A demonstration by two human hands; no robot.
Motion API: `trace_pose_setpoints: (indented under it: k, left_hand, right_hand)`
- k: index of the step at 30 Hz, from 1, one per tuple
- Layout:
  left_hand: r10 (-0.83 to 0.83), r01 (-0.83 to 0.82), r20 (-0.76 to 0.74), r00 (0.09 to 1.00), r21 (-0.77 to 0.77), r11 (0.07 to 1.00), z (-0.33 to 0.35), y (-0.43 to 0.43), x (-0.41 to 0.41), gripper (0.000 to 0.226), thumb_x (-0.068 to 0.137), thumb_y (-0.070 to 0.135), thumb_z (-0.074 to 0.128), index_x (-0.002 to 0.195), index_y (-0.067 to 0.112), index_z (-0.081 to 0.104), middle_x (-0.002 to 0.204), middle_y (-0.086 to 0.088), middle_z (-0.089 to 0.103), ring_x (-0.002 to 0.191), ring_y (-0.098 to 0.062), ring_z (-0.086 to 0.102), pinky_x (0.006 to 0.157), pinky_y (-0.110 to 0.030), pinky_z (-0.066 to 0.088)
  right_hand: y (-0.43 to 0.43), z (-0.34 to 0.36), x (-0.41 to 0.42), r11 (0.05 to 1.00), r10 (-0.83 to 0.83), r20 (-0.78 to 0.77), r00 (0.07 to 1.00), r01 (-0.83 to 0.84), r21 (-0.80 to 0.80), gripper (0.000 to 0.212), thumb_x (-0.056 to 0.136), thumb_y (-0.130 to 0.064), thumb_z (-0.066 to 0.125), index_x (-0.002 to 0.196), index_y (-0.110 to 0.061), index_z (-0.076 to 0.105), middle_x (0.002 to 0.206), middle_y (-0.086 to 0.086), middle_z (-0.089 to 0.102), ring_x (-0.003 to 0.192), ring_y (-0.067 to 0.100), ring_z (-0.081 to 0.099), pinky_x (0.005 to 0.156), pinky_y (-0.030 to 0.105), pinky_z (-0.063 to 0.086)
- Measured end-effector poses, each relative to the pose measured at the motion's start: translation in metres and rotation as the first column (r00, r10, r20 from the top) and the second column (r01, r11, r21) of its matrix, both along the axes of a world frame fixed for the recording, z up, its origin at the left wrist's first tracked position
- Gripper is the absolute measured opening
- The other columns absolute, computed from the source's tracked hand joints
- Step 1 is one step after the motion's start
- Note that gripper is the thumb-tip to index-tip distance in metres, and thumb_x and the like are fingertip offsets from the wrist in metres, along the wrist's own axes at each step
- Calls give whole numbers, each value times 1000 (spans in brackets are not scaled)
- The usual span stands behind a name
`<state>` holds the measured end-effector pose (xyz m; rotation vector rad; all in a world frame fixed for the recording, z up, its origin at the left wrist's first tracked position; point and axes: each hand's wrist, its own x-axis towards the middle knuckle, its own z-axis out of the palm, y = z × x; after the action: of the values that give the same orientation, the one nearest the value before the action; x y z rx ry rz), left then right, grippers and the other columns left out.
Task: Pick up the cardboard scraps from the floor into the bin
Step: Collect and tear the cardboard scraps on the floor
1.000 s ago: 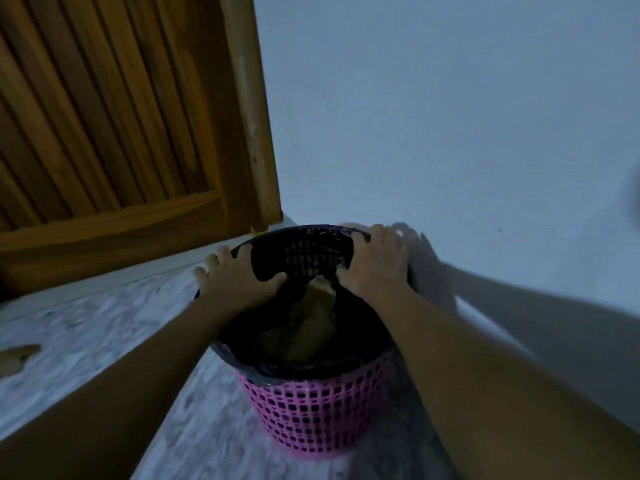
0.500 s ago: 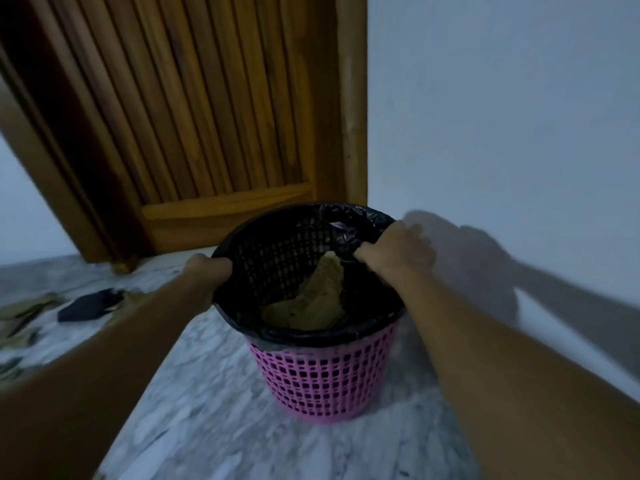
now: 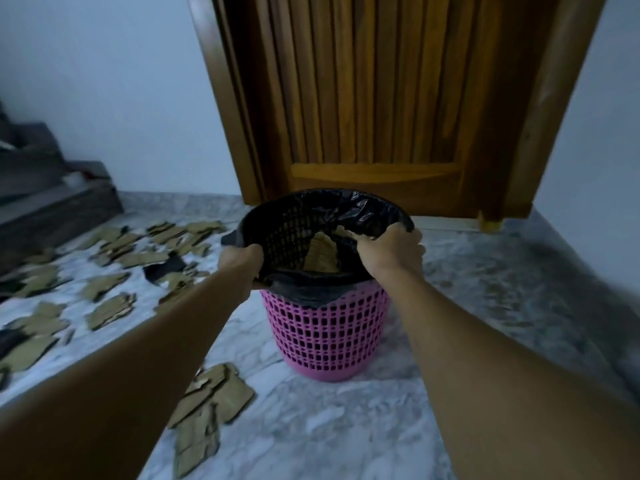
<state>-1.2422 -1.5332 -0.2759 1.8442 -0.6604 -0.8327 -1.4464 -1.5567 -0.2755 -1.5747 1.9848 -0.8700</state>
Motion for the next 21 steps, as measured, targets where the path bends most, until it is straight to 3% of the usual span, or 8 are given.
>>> trace_pose_setpoints:
  k: [3, 6, 8, 12, 15, 17, 19, 21]
  left_hand:
    - [-86, 83, -115, 990, -32, 996, -7, 5, 16, 29, 95, 9, 44, 123, 0, 49, 113, -20, 57, 85, -36, 65, 48, -32, 56]
    - [-176, 157, -245, 953, -95, 983, -8, 11, 35, 32, 101, 24, 44, 123, 4, 52, 114, -17, 60, 87, -31, 65, 64, -37, 57]
    - [-244, 231, -209, 947, -83, 969, -11, 13, 53, 39, 102, 34, 40, 128, 8, 53, 118, -13, 60, 101, -31, 63, 79, -43, 54]
    - [-282, 281, -23, 959, -39, 959, -24, 19, 93, 34, 98, 35, 46, 121, 14, 61, 112, -11, 68, 101, -27, 65, 86, -41, 55]
    - [-314, 302, 164, 935, 96, 949, -45, 32, 142, 20, 94, 23, 48, 104, 14, 64, 95, -9, 68, 85, -26, 64, 74, -34, 52]
    - [-362, 302, 280, 889, 236, 924, -65, 42, 180, 14, 91, 18, 46, 93, 14, 60, 90, -11, 61, 77, -24, 57, 64, -31, 48]
    - [-415, 278, 329, 848, 389, 878, -84, 56, 208, 14, 91, 16, 46, 94, 10, 58, 90, -13, 58, 73, -26, 55, 57, -28, 45]
    - [-477, 266, 330, 815, 518, 813, -107, 74, 233, 25, 92, 19, 46, 104, 2, 61, 93, -17, 60, 76, -28, 60, 57, -30, 47]
  right_hand:
    - [2, -12, 19, 994, 81, -106, 991, -88, -60, 55, 94, -51, 50, 138, -18, 48, 157, 13, 24, 143, 42, 17, 102, 48, 41]
    - [15, -20, 51, 990, 40, -196, 980, -65, -126, 54, 94, -56, 42, 136, -24, 53, 159, 11, 26, 148, 43, 5, 117, 61, 16]
    - [24, -25, 75, 943, 71, -354, 933, -178, -281, 49, 95, -51, 41, 132, -24, 58, 154, 10, 36, 148, 34, 16, 116, 64, 4]
    - [42, -37, 135, 621, 255, -568, 783, -583, -524, 28, 88, -31, 57, 106, -15, 71, 125, 8, 63, 123, 27, 53, 115, 60, 22]
    - [57, -58, 192, 422, 344, -687, 640, -759, -496, 22, 82, -21, 61, 100, -13, 71, 115, 8, 67, 110, 27, 61, 113, 56, 31]
    - [63, -81, 219, 363, 371, -742, 558, -823, -437, 21, 80, -18, 64, 99, -13, 72, 115, 8, 67, 108, 26, 62, 112, 53, 34]
    - [67, -109, 232, 404, 415, -746, 521, -840, -362, 21, 79, -17, 64, 98, -14, 72, 113, 7, 68, 105, 25, 62, 107, 48, 39]
    - [79, -141, 245, 544, 529, -670, 521, -814, -203, 19, 82, -18, 60, 98, -14, 70, 108, 6, 66, 103, 28, 62, 94, 43, 44]
